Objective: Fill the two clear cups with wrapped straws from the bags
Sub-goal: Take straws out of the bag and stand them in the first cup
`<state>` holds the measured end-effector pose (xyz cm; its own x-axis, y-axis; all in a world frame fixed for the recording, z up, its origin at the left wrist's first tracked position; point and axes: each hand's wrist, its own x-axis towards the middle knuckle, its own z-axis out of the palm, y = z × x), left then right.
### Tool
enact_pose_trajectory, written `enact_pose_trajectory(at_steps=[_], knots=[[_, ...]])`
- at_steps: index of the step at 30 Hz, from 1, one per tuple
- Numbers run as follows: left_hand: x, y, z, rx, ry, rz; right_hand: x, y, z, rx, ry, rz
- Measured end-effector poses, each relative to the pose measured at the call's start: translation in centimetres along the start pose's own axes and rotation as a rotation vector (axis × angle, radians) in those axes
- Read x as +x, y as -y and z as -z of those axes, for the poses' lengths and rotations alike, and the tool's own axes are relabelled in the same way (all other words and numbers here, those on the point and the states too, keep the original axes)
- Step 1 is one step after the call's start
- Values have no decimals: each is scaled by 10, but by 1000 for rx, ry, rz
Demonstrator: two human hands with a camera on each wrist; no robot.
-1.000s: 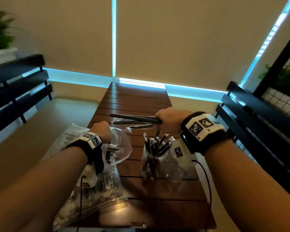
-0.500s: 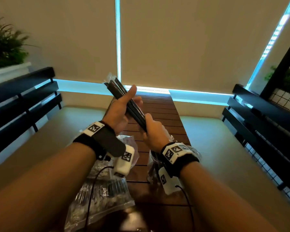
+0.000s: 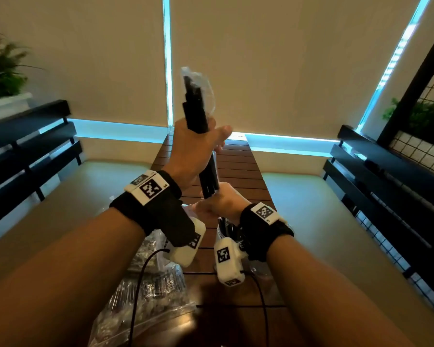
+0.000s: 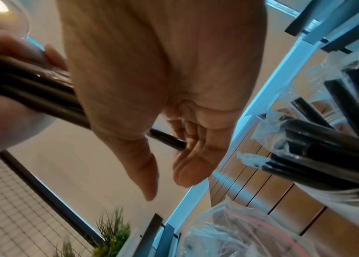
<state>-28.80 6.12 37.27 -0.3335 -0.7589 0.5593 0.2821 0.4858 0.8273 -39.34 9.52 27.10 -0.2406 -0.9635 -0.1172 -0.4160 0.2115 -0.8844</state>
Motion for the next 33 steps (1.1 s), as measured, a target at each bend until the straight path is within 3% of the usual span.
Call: enact_pose_trajectory(at_steps=[5,9,12,14,15,18,21,26,33], knots=[[-19,21,-16,134,112,76,7,5,5,-152,-96,-1],[-17,36,-21,106,71,104,-12,-2,25,-432,-96,12],[-9,49,-16,127,17,126,-30,-11,45,-484,-322,70],[-8,64,-12,160,-29,154,-35,-21,55,-515,-482,30],[-9,74,-10,166,-48,167,-37,-28,57,-542,-476,-18],[-18,99,-13,139,-56,216,-42,-47,55,-556,-235,-167],[-27,114,-25,119,-26,227,-42,-57,48,-488,-98,-214],[-29,120,-44,17,4,236,-31,-84,20,-262,-223,-102],[-52,150,-46,-93,211,502,-14,-105,-3,-116,-386,81]])
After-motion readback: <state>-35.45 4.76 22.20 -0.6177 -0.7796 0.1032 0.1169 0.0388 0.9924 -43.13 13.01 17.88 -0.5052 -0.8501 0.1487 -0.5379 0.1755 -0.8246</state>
